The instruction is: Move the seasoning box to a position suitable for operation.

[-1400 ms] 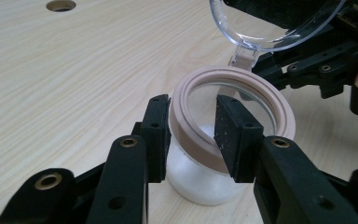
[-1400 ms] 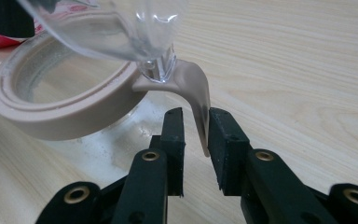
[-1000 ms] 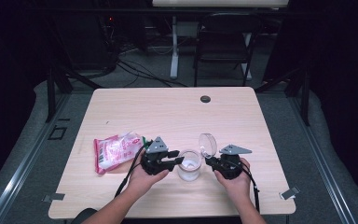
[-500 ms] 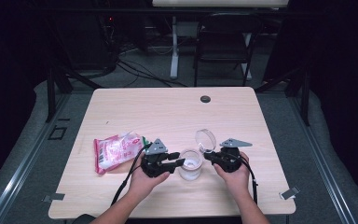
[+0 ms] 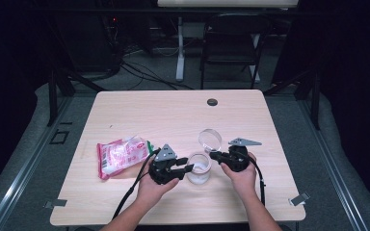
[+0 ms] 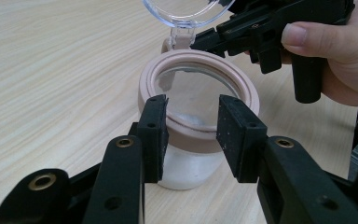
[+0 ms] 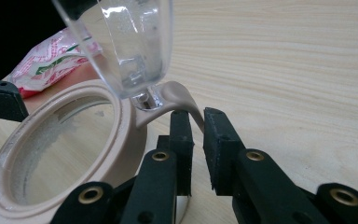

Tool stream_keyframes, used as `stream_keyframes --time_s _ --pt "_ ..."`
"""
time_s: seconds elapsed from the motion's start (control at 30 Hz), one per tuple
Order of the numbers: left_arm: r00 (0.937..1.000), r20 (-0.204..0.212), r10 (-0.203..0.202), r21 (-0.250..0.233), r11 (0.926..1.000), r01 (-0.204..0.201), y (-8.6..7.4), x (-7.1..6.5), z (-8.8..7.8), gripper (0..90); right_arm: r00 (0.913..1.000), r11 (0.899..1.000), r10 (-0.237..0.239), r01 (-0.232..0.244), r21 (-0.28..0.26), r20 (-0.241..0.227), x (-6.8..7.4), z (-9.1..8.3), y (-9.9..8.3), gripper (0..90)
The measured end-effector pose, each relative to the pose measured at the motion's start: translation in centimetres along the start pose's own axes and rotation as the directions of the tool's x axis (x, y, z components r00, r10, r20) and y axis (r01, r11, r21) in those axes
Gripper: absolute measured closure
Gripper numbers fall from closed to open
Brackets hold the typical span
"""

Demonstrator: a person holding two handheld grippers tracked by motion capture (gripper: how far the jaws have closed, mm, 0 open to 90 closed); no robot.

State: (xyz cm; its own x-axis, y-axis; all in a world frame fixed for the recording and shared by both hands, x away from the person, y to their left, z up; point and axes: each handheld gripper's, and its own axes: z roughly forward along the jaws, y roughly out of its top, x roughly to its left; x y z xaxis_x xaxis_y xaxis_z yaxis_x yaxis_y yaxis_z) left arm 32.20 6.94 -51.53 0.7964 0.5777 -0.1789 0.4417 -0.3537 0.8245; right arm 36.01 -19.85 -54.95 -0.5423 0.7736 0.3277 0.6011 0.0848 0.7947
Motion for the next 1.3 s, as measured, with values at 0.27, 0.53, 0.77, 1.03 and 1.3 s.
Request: stream_keyframes --time_s 0.27,0.53,0.77,1.03,1.3 --pt "0.9996 -0.004 0.027 0.015 0.9995 -0.027 0.2 -0.1 0.0 63.3 1.0000 1.000 -0.005 0.005 0.000 0.001 0.0 0.1 0.0 81.2" --pt "0.9983 -0.038 0.043 -0.015 0.9989 -0.043 0.6 0.5 -1.6 61.7 0.9995 0.999 -0.028 0.027 0.017 0.016 -0.1 -0.5 0.0 78.9" --pt "0.9927 -0.109 0.051 -0.033 0.9980 -0.054 0.6 2.2 -4.3 58.6 0.9964 0.998 -0.062 0.062 0.004 0.057 0.6 -2.1 0.1 78.4" --pt "0.9849 -0.171 0.024 -0.045 0.9985 -0.033 -0.3 4.3 -7.1 58.6 0.9954 0.998 -0.052 0.055 -0.034 0.080 1.2 -3.8 0.1 77.1" --pt "0.9736 -0.228 -0.010 -0.088 0.9961 -0.011 -1.4 5.9 -9.2 58.2 0.9922 0.995 -0.074 0.080 -0.066 0.101 2.1 -5.1 0.4 70.8"
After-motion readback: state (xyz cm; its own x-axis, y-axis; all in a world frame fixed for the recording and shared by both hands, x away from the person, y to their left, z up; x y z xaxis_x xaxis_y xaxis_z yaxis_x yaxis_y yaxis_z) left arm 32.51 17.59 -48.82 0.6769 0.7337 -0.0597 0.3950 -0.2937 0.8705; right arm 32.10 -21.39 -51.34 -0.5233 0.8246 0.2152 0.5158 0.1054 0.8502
